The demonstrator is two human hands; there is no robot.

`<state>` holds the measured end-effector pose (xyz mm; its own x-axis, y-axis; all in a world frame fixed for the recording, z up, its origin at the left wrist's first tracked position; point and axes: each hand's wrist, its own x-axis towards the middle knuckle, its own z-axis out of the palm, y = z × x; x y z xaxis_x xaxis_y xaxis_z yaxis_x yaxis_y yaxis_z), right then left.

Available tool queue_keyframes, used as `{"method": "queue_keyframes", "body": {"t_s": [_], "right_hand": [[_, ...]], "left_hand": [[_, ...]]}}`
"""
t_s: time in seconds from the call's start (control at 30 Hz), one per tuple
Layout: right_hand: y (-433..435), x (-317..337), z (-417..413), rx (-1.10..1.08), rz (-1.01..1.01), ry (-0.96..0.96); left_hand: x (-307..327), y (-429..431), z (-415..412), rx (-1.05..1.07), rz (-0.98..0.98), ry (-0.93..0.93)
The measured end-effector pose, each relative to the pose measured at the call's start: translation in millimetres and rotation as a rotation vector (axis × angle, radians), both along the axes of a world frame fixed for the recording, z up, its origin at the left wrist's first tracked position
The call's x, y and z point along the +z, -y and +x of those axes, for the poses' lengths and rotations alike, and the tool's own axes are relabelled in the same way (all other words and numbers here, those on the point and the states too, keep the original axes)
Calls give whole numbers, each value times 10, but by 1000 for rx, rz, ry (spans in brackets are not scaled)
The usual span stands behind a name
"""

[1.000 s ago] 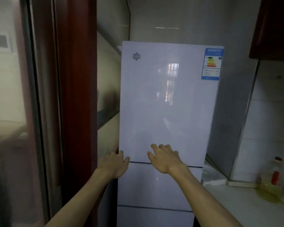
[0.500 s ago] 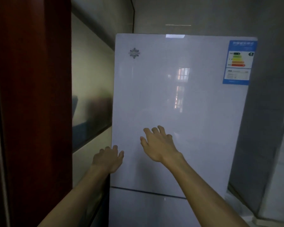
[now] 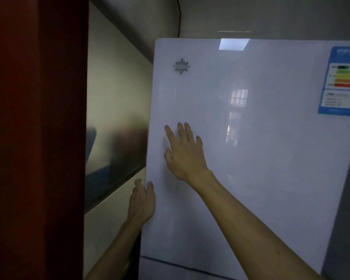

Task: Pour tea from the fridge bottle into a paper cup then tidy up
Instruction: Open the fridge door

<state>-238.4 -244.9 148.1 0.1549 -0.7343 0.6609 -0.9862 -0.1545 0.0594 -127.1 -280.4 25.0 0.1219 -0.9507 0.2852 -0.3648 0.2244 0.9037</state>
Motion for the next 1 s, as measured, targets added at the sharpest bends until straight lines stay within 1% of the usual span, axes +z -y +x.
{"method": "queue_keyframes", "body": {"t_s": [0.13,0.27,0.37,0.57,0.63,0.87,1.0], "right_hand": [[346,96,63,11,-166,17],[648,67,110,-2,-254,10],[843,-10,137,-43,-336,-25],[1149,-127,188,-103,-431,-66],[1205,-140,194,-115,-465,-74],[1284,-162,191,-138,-539,-99],[1285,-153,197,-136,-565,-91]], "left_hand": [[-73,82,-52,-65,82,-236],[-224,186,-79,-123,133,-398],[-251,296,-99,-107,152,-409],[-308,476,-247,20,179,-406],[-361,527,-258,37,180,-378],[-465,542,-249,-21,75,-346],[-466,574,-235,-46,77,-327]]}}
